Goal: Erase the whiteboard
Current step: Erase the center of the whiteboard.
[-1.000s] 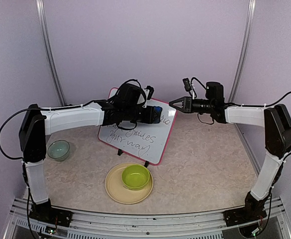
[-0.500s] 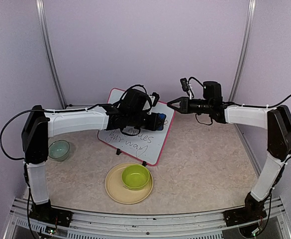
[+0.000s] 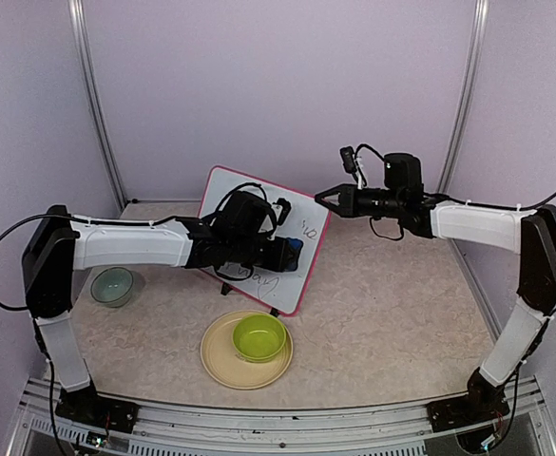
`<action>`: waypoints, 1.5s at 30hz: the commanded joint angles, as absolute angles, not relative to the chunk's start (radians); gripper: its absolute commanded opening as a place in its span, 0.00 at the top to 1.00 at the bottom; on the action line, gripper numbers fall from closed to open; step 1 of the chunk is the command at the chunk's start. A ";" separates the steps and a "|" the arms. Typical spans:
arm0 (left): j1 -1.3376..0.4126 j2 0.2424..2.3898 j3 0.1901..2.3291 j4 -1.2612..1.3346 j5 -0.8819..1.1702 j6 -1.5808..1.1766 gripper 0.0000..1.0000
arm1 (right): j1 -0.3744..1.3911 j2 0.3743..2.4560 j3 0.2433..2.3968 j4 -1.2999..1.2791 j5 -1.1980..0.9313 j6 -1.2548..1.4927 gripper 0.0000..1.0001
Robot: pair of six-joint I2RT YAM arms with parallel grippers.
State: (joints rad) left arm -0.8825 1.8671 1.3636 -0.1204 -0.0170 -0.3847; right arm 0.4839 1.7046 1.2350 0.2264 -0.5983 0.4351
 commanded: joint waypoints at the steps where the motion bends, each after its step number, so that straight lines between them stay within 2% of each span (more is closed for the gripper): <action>1: -0.880 1.873 1.410 -0.162 -0.066 -0.384 0.94 | 0.508 1.650 1.232 0.285 -0.592 0.417 1.00; 7: -0.864 1.961 1.661 -0.242 -0.052 -0.311 0.95 | 0.521 1.673 1.221 0.287 -0.592 0.413 1.00; 11: -0.851 1.986 1.698 -0.233 -0.030 -0.316 0.94 | 0.530 1.665 1.208 0.284 -0.587 0.407 1.00; 21: -0.865 1.870 1.372 -0.123 -0.029 -0.395 0.94 | 0.532 1.639 1.204 0.283 -0.571 0.390 1.00; 26: -0.876 1.825 1.288 -0.108 -0.042 -0.411 0.94 | 0.532 1.640 1.204 0.285 -0.577 0.388 1.00; 39: -0.878 1.946 1.641 -0.203 -0.017 -0.347 0.94 | 0.532 1.651 1.203 0.281 -0.580 0.384 1.00; 45: -0.893 1.970 1.645 -0.215 -0.023 -0.357 0.94 | 0.532 1.654 1.206 0.278 -0.577 0.382 1.00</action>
State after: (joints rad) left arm -0.8772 1.9335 1.6455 -0.2020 -0.0273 -0.3683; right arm 0.5140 1.6878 1.2083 0.2577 -0.5484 0.4129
